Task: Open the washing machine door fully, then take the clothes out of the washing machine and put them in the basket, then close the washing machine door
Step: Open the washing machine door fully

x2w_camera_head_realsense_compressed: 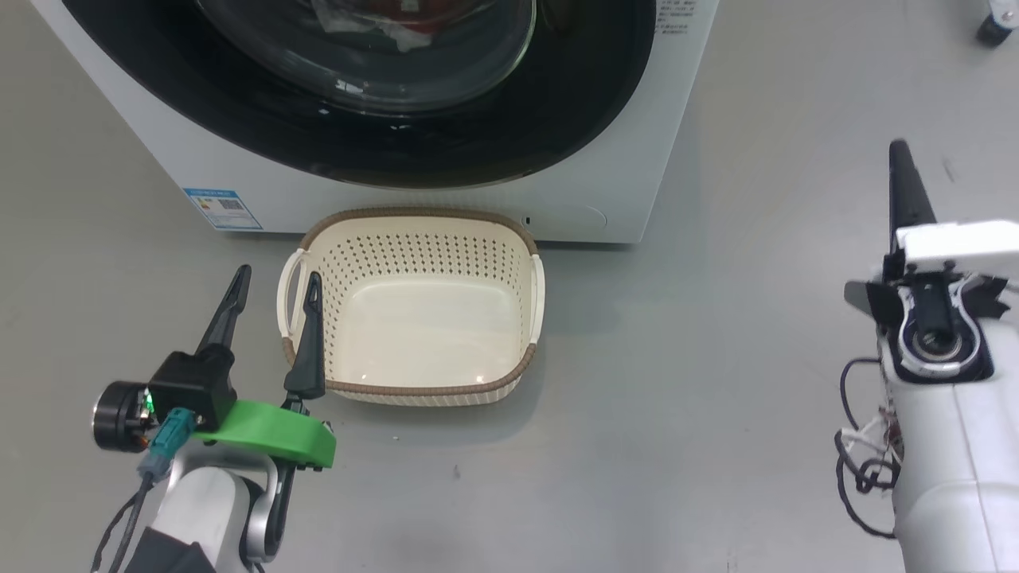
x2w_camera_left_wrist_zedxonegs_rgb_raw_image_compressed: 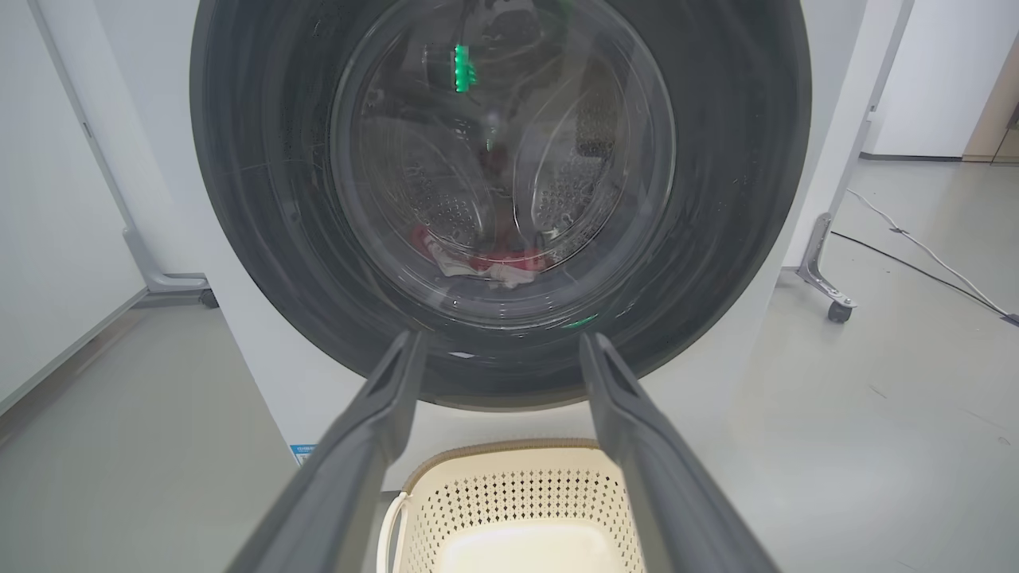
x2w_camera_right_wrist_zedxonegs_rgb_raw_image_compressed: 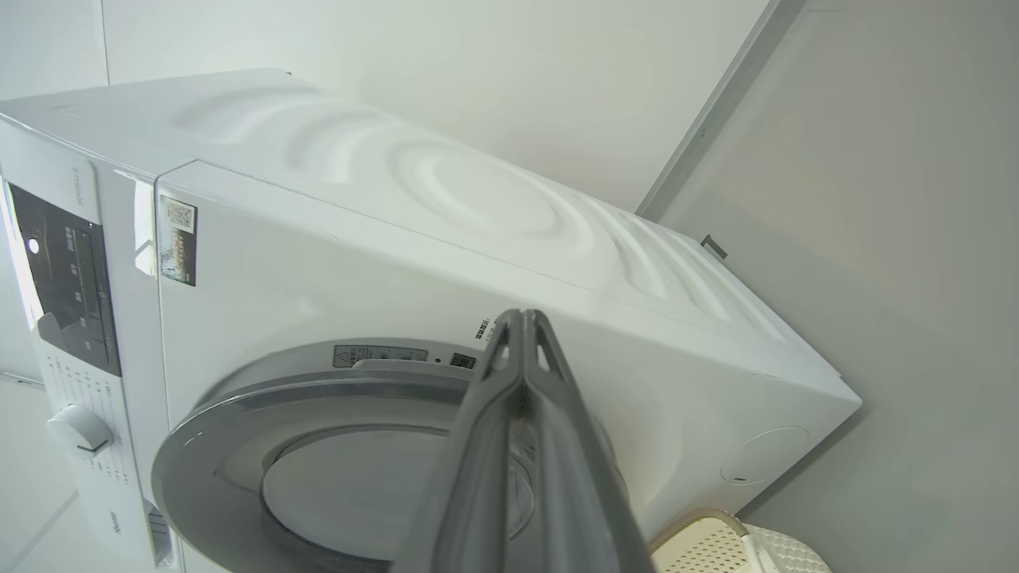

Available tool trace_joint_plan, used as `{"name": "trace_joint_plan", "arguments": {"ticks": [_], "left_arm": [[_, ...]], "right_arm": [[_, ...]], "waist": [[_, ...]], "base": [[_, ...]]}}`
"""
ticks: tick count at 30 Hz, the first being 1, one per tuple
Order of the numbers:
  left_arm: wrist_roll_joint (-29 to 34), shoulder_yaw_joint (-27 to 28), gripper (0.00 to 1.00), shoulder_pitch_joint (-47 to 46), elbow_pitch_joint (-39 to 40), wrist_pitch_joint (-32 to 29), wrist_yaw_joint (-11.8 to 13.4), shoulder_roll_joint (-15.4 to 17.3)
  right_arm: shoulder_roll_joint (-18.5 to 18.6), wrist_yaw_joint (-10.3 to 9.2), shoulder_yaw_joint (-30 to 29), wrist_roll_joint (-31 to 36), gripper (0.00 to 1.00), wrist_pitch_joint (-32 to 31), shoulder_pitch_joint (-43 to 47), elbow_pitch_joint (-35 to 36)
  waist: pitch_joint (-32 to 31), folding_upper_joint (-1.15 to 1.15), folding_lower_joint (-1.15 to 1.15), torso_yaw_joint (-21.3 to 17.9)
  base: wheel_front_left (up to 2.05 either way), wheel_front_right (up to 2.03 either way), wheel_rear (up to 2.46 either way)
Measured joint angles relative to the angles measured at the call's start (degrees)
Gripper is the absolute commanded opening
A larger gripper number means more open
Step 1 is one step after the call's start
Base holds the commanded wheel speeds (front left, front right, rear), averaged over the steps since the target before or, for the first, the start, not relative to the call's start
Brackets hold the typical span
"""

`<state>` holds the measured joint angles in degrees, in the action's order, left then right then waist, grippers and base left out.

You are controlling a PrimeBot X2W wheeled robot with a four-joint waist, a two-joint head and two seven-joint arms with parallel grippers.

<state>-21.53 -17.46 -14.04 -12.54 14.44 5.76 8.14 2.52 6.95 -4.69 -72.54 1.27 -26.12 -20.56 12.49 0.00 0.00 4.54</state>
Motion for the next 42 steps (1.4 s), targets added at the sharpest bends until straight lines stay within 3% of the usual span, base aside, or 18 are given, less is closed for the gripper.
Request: {"name": "trace_joint_plan", "arguments": {"ticks": [9,20,26,42], "left_arm": [[1.55,-1.24,1.00,-4.64,3.25,0.00,-0.01,-1.08],[2.69,-3.18,1.00,-8.45,4.17,0.00,-1.02,-2.82],[3.22,-3.79,1.00,-9.95,4.10,0.00,-1.60,-3.41],[3.48,-5.69,1.00,-11.60,2.76,0.01,-3.37,-5.20]], "right_arm": [[0.60,-0.03,-1.24,-11.23,0.00,-11.39,-13.20,0.30],[5.81,-3.59,1.67,-12.12,0.00,-22.41,-25.47,-0.21],[6.89,-5.10,3.78,-12.51,0.00,-27.31,-30.62,-1.65],[8.82,-6.61,5.42,-12.82,0.00,-32.78,-37.66,-7.84]], "waist": [[6.80,0.00,0.00,0.92],[14.26,0.00,0.00,3.20],[16.95,0.00,0.00,5.10],[18.33,0.00,0.00,10.09]], "base": [[0.00,0.00,0.00],[0.00,0.00,0.00],[0.00,0.00,0.00],[0.00,0.00,0.00]]}}
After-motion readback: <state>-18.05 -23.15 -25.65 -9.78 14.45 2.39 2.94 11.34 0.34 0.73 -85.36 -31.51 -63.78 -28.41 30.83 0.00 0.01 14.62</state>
